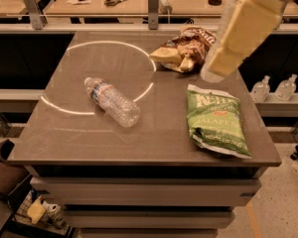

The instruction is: Pick water bottle

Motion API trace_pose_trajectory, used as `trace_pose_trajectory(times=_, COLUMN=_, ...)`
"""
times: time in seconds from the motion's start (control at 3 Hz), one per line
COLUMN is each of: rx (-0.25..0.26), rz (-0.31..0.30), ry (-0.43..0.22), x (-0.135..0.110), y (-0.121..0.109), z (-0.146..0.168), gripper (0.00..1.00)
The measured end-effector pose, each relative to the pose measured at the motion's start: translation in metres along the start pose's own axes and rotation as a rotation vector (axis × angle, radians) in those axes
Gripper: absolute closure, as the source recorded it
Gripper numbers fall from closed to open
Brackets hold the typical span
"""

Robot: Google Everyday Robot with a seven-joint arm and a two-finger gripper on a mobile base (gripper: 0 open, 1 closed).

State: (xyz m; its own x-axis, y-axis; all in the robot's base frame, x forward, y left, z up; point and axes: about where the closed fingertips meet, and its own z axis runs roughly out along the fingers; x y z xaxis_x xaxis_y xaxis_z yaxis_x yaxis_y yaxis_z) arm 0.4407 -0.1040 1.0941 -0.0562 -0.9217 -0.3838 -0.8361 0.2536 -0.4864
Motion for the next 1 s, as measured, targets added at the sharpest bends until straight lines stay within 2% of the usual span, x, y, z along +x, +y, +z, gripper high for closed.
trace_pose_trajectory(times=0.33, rx=-0.028, rz=0.044, ry=-0.038, x=-0.022, y=-0.004, z=0.027, gripper=0.0)
trace_pose_trajectory(times=0.67, rx=-0.082, rz=0.111, ry=-0.04, x=-0.042, y=-0.002, z=0.065, gripper=0.0)
trace_pose_trajectory(times=1.0, rx=-0.161, rz=0.185, ry=-0.01, x=-0.058, y=0.005, z=0.11, gripper=0.0)
